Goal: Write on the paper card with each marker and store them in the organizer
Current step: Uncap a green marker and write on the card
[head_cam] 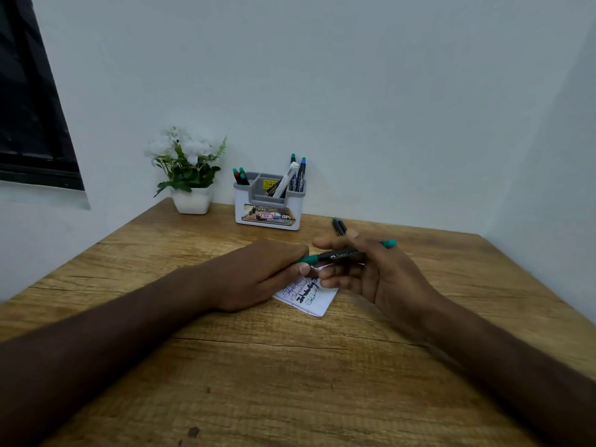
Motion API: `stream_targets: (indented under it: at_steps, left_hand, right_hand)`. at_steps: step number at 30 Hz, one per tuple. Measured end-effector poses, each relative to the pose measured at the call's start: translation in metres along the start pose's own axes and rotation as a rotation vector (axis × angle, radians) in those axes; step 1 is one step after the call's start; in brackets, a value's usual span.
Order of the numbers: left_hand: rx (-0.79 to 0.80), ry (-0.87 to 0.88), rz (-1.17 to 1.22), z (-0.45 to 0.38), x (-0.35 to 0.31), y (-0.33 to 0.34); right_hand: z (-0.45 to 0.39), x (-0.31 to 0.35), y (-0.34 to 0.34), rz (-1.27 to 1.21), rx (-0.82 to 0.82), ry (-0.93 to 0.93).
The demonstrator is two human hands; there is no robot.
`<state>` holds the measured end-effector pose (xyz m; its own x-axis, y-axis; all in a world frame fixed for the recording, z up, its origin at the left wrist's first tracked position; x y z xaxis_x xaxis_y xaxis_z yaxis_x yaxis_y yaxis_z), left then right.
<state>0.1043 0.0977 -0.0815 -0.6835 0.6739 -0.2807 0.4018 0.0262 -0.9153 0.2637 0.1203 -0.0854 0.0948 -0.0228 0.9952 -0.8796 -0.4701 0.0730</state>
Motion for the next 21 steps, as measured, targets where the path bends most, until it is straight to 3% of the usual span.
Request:
stream_targets:
  at_steps: [5,15,18,21]
  left_hand:
    - [0.005,-0.008,0.007,0.0,0.001,0.002]
    - [-0.049,-0.001,0.02,-0.003,0.003,0.003]
    - [-0.09,0.036,0.054,-0.002,0.001,-0.003]
    - [-0.167,0.022,0.119,0.0,0.005,-0.011]
  right_hand:
    - [-0.003,0.001,-0.012,0.293,-0.12,-0.036]
    - [-0.012,0.01,0.007,0.568,-0.129,-0.147]
    - [-0.011,0.016,0.012,0.669,-0.048,-0.216]
    - [0.001,0.02,0.015,1.059,0.076,-0.392]
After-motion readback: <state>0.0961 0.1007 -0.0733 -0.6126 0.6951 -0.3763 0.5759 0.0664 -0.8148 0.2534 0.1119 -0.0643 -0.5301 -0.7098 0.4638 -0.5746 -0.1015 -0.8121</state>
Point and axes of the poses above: each hand's wrist, its own z-axis away from the middle knuckle, its own y-axis out of the palm, x = y × z, the point moved 8 cm from there along -z, towards the middle knuckle, and after that the axes turned 3 degrees about y, right-handed, at the moved point
